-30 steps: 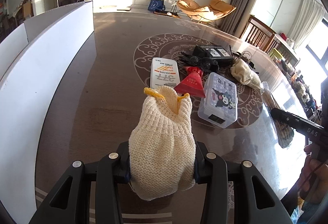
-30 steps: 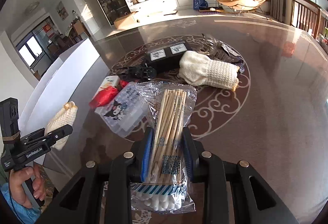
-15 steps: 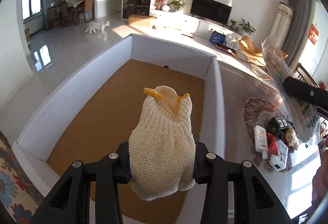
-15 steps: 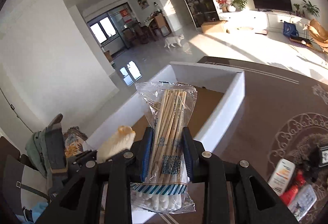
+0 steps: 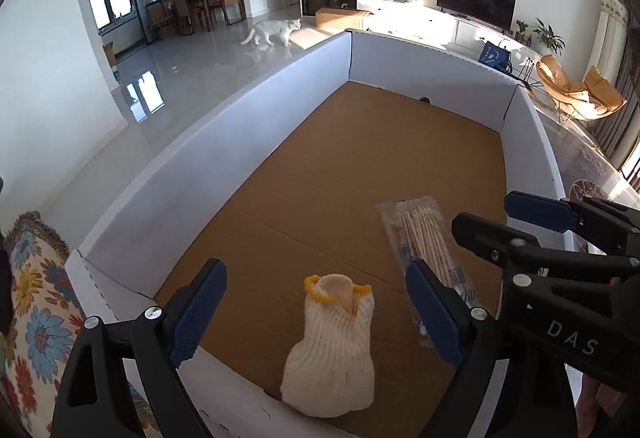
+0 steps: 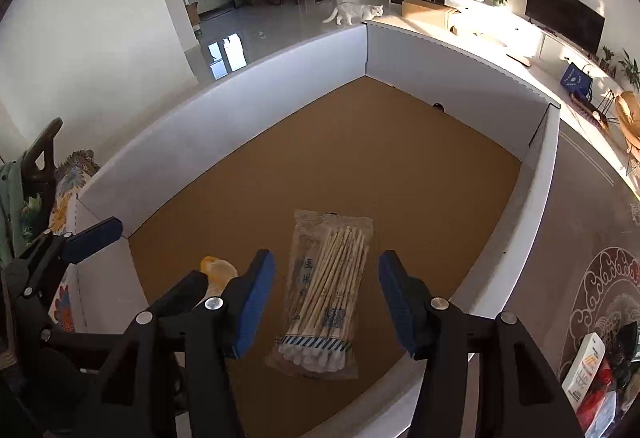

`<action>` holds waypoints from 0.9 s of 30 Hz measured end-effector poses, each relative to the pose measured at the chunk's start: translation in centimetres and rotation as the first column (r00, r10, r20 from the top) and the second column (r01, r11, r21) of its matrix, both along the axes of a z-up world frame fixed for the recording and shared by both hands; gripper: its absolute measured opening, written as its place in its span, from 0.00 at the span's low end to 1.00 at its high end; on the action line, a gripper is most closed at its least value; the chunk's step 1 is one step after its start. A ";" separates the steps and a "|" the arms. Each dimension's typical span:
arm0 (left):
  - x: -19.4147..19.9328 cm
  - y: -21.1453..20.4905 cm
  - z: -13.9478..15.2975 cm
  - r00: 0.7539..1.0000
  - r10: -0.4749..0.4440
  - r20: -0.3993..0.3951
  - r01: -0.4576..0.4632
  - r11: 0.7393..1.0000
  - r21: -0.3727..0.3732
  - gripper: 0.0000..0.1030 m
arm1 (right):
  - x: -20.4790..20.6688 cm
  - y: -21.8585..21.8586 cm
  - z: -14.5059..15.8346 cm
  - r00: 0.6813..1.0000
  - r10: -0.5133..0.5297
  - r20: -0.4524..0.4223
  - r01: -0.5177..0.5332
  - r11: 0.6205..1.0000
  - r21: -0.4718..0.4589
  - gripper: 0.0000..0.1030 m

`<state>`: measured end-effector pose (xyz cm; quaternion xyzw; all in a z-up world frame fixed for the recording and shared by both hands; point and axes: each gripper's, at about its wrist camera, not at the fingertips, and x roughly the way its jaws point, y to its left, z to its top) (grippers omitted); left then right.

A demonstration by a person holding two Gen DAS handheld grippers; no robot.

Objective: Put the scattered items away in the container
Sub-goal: 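Open the right tool to drop the swab bag while the left tool releases the glove into the box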

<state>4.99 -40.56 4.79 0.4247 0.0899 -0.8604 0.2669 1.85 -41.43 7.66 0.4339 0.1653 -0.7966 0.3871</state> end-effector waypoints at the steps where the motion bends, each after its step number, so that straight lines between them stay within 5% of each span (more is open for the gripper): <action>1: -0.2 0.4 -0.2 1.000 -0.014 0.015 0.014 1.000 -0.014 0.89 | -0.4 0.0 -0.6 1.000 -0.011 -0.003 0.011 0.999 0.033 0.55; 7: -0.6 2.5 -1.0 0.996 -0.049 0.073 0.055 0.995 -0.081 0.89 | 0.7 0.5 -1.2 0.986 0.091 -0.137 -0.073 0.989 0.129 0.53; 12: -0.4 3.0 -0.7 0.997 -0.079 0.010 0.079 0.997 -0.003 0.89 | -0.4 2.2 -1.1 0.992 0.091 -0.087 -0.083 0.993 0.089 0.50; 22: -0.2 5.0 -0.1 0.994 -0.097 -0.056 0.095 0.995 -0.037 0.89 | -0.6 5.2 -0.2 0.999 0.017 -0.031 -0.014 0.997 0.074 0.50; 25: -0.5 5.1 -0.1 0.996 -0.082 -0.044 0.080 0.996 -0.047 0.89 | -0.4 5.9 0.5 0.997 -0.002 -0.076 0.006 0.998 0.058 0.53; 27: 0.2 6.1 0.8 0.993 -0.086 -0.076 0.080 0.994 -0.078 0.89 | 0.8 8.0 2.6 0.982 -0.009 -0.191 0.003 1.000 -0.031 0.53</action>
